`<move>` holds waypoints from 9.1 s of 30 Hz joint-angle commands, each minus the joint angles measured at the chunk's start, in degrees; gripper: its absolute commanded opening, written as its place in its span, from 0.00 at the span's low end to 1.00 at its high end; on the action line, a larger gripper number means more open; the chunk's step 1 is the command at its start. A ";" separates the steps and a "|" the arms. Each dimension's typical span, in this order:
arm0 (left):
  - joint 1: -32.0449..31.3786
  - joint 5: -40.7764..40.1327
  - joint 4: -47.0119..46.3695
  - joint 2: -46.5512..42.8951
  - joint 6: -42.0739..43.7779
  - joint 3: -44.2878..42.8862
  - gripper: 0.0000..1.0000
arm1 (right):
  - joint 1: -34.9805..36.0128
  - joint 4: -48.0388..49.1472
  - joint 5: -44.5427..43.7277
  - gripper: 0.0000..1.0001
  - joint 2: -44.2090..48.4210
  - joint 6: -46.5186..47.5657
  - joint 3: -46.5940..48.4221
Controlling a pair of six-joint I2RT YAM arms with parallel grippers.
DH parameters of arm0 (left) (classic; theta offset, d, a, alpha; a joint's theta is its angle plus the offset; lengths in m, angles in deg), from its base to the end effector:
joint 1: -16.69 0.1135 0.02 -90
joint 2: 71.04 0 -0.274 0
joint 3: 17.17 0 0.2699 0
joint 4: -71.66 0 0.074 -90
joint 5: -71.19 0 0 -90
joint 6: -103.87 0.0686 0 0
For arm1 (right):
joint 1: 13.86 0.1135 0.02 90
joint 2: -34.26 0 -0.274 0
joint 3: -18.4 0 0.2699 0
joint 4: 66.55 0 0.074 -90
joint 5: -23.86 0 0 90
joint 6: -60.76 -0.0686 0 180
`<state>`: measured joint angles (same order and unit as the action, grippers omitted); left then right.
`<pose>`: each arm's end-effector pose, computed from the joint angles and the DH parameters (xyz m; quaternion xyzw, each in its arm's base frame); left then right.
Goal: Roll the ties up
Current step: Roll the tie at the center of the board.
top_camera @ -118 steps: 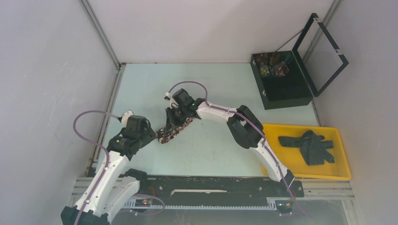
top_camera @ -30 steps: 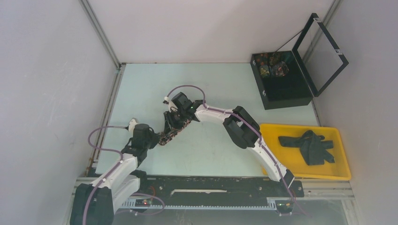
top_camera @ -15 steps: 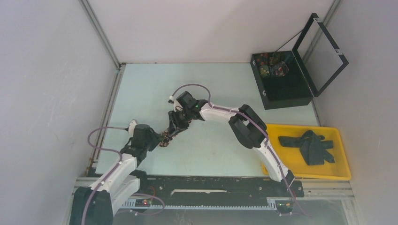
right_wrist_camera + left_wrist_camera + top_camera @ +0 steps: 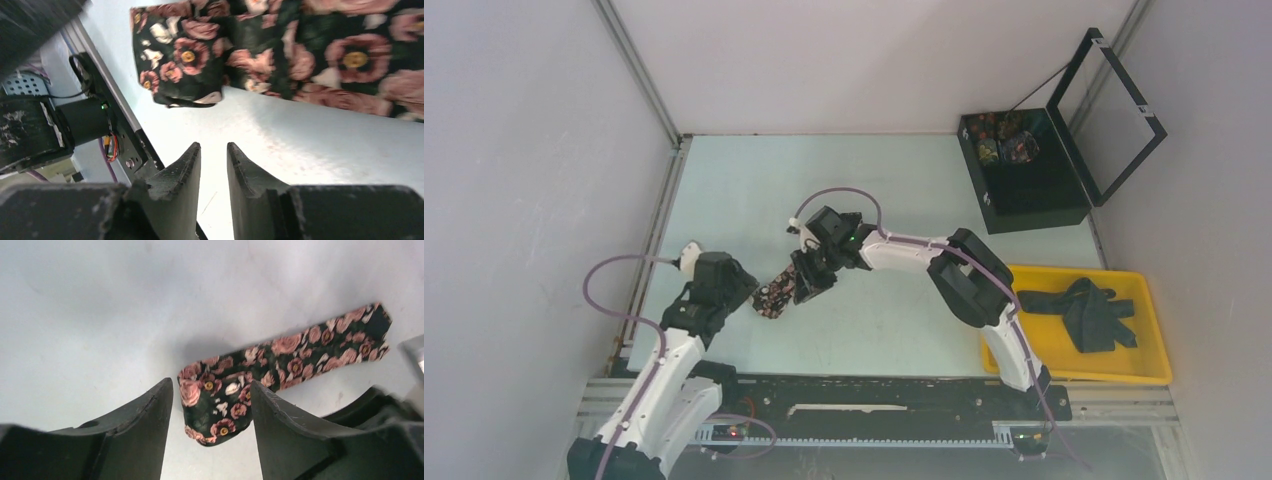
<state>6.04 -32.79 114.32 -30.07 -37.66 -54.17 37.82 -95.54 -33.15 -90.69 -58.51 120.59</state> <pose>0.1789 -0.0168 0.1723 -0.3642 0.8485 -0.0925 0.3725 0.2852 0.4212 0.1304 -0.2673 0.8706 0.4080 0.0648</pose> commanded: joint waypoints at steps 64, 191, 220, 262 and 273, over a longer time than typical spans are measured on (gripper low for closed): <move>10.22 -2.23 11.26 19.42 7.93 -14.98 0.55 | 6.74 9.74 -11.40 0.20 6.56 -5.66 -4.90; -9.11 -13.11 22.73 44.48 12.55 -26.96 0.33 | -13.46 13.60 3.29 0.17 4.69 -6.05 -3.56; -17.11 -17.40 35.18 68.22 6.10 -46.96 0.45 | -17.74 13.61 4.58 0.16 10.69 -5.70 -9.14; -20.11 -28.46 20.09 14.16 3.21 -23.91 0.92 | -10.98 7.71 1.44 0.16 9.58 -4.59 -1.89; -12.01 -15.26 10.73 -6.24 0.19 -4.99 1.00 | -4.15 0.97 2.96 0.26 -1.92 -3.89 15.29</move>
<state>-10.05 -54.53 130.91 -31.91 -35.28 -62.48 31.64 -90.25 -30.77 -88.94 -64.02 127.98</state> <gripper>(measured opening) 0.994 0.242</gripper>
